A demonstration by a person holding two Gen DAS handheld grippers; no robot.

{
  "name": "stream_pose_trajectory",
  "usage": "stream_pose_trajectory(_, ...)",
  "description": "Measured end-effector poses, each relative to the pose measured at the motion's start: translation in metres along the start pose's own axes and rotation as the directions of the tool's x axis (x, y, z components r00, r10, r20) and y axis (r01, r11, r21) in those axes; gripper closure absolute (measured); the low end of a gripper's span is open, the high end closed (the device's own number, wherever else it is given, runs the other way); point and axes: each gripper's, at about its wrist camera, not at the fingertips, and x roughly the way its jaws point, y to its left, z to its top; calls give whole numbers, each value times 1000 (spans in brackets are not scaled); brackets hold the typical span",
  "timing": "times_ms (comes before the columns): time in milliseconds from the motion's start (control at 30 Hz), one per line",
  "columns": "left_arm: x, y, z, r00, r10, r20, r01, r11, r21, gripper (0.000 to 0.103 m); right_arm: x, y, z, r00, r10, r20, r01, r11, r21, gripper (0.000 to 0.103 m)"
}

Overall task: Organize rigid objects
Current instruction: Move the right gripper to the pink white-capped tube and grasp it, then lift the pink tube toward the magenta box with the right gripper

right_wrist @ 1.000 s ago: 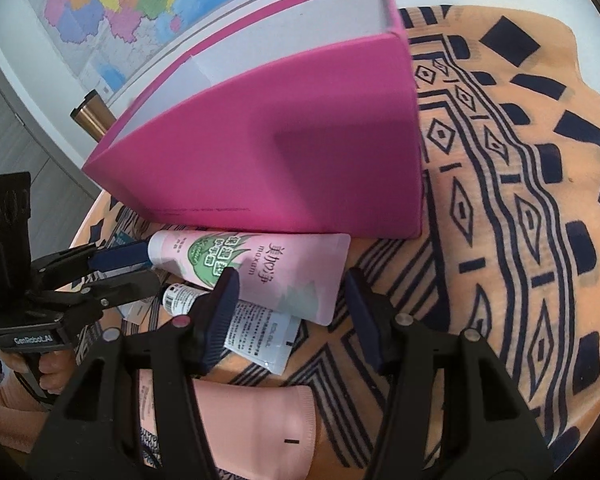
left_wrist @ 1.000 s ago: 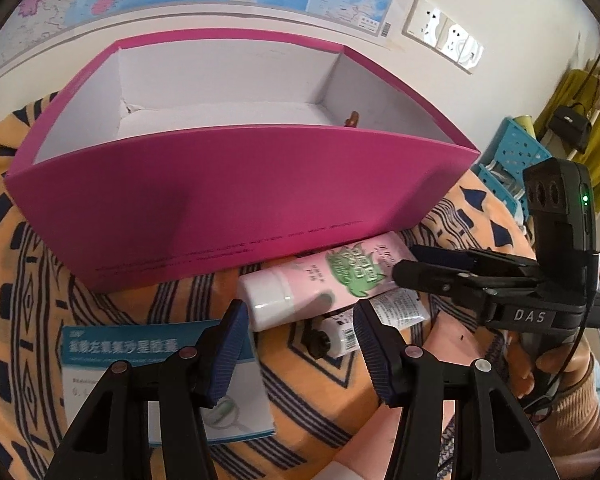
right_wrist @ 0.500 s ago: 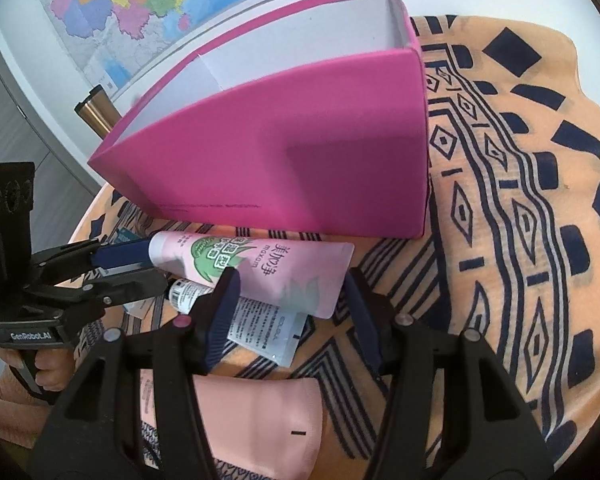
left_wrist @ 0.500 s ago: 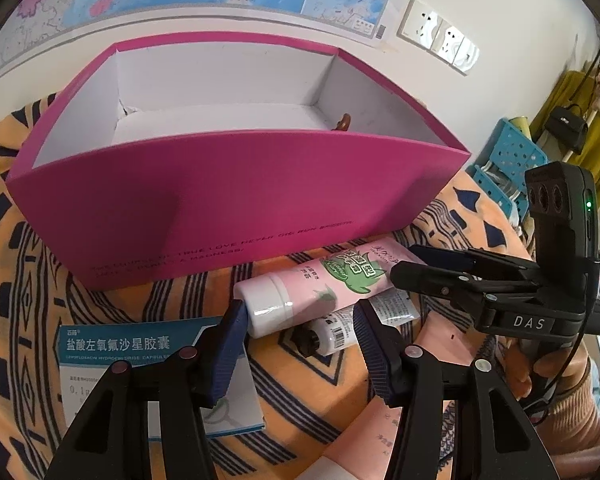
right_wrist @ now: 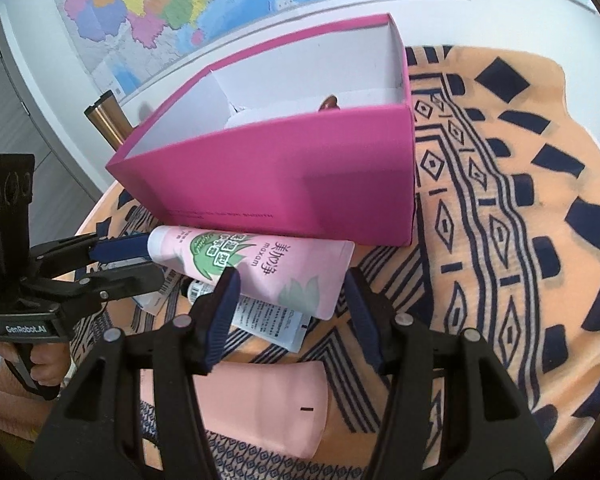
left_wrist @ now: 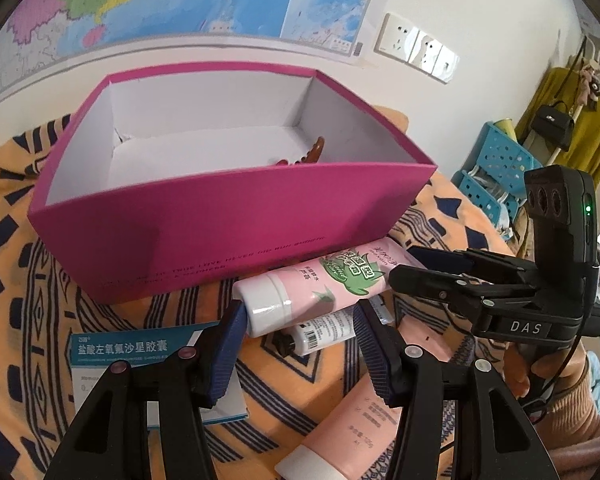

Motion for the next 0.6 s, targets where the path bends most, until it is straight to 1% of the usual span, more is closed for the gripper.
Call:
stream_pose_trajectory(367, -34, -13, 8, 997, -23, 80, 20, 999, 35, 48, -31, 17, 7, 997, -13, 70, 16, 999, -49, 46)
stream_pose_trajectory(600, -47, -20, 13, 993, -28, 117, 22, 999, 50, 48, -49, 24, 13, 993, -15, 119, 23, 997, -73, 46)
